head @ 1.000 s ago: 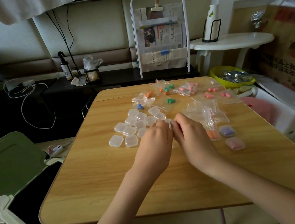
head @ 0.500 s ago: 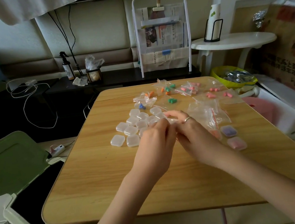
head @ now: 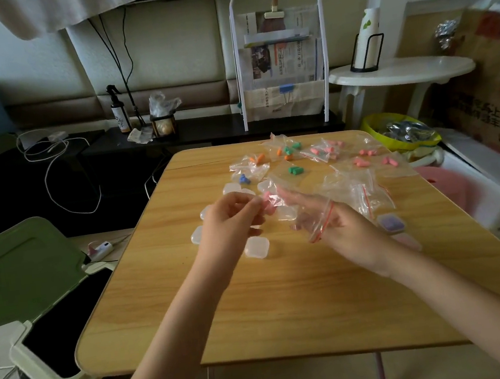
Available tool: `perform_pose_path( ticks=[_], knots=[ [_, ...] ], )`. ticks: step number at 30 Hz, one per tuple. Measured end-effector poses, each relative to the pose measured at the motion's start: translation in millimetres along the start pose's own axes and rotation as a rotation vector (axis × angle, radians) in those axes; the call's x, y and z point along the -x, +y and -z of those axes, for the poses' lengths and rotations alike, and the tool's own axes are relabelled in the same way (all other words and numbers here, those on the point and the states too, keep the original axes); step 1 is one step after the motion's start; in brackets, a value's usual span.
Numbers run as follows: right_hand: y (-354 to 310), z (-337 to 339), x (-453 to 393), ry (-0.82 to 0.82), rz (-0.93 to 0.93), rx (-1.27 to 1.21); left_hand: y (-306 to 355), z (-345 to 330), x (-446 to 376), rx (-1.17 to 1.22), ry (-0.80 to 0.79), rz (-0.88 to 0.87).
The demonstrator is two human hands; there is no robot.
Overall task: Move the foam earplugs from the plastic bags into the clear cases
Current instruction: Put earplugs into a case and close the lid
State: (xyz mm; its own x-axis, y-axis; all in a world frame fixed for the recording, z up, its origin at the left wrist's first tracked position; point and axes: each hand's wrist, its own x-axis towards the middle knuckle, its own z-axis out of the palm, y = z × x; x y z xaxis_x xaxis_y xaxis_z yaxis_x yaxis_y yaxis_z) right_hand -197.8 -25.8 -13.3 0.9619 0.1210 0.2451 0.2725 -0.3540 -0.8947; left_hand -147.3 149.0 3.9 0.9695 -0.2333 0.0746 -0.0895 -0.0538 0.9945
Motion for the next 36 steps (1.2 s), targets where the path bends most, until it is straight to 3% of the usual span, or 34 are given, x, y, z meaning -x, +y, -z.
perform_pose_path(
  ticks=[11,18,29,33,36],
  knots=[
    [2,-5,2,0.084,-0.006,-0.086,1,-10,10,-0.007,-0.177,0.031],
    [3,-5,2,0.305,-0.014,-0.154,-4,-15,6,0.236,-0.081,0.116],
    [-1,-3,2,0.063,-0.08,-0.071,-3,-16,8,0.421,-0.103,0.148],
    [3,-8,1,0.108,-0.044,0.072,-3,-17,8,0.503,-0.115,0.189],
    [0,-10,3,0.085,-0.062,0.039,-6,-15,6,0.49,-0.067,0.2]
  ],
)
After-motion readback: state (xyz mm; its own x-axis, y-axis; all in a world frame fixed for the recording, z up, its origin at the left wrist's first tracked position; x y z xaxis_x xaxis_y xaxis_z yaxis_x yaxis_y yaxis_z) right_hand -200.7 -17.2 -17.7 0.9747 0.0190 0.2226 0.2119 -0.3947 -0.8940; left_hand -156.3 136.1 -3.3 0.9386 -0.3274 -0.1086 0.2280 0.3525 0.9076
